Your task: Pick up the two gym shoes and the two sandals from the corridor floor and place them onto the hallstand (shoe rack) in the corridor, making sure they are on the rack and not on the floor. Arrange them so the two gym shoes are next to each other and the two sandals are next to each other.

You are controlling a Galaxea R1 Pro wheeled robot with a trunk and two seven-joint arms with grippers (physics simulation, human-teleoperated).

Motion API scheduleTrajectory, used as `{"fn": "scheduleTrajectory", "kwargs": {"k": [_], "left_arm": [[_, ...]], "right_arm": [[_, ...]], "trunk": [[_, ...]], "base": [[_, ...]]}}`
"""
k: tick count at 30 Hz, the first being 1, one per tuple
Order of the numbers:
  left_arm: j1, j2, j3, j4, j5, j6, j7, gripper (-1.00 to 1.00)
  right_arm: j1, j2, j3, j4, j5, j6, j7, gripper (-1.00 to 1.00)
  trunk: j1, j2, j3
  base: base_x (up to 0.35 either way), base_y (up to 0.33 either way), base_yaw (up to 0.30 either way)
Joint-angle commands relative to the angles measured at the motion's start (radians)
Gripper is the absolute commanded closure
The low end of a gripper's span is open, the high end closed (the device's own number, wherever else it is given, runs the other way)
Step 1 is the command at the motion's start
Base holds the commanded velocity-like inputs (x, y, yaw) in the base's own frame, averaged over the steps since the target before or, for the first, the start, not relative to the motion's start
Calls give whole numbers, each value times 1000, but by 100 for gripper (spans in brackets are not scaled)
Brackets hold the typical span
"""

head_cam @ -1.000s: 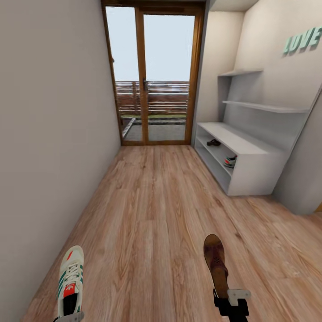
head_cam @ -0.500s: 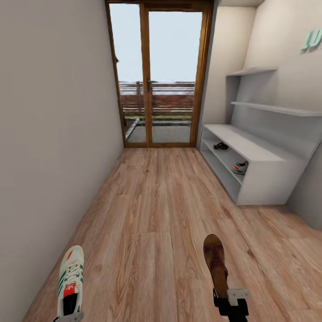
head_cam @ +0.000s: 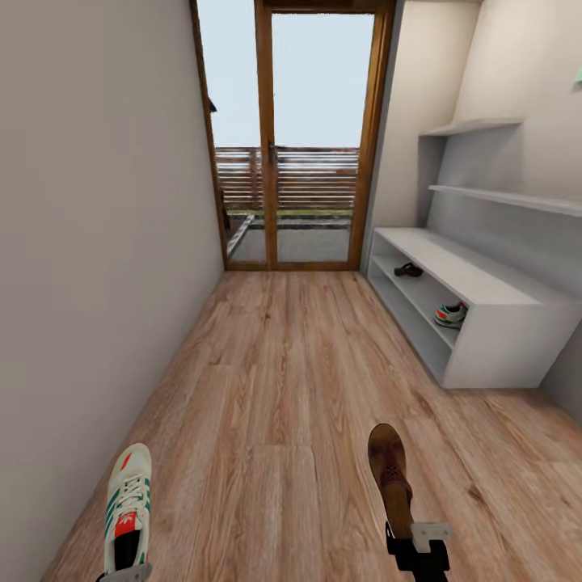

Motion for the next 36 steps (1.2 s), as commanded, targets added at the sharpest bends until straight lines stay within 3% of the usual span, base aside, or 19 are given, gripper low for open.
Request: {"fn": "scheduleTrajectory", "kwargs": {"k": [1,36], "left_arm": [[-1,-1,7,1,-9,-4,-3,100],[-1,-1,7,1,-9,-4,-3,100]], "right_arm": [[-1,0,-8,1,8,-3,0,100],[-1,1,-8,1,7,-2,2,100]], "trunk": [[0,0,-1],[0,0,-1]], "base": [[336,0,0],[337,0,0]]}}
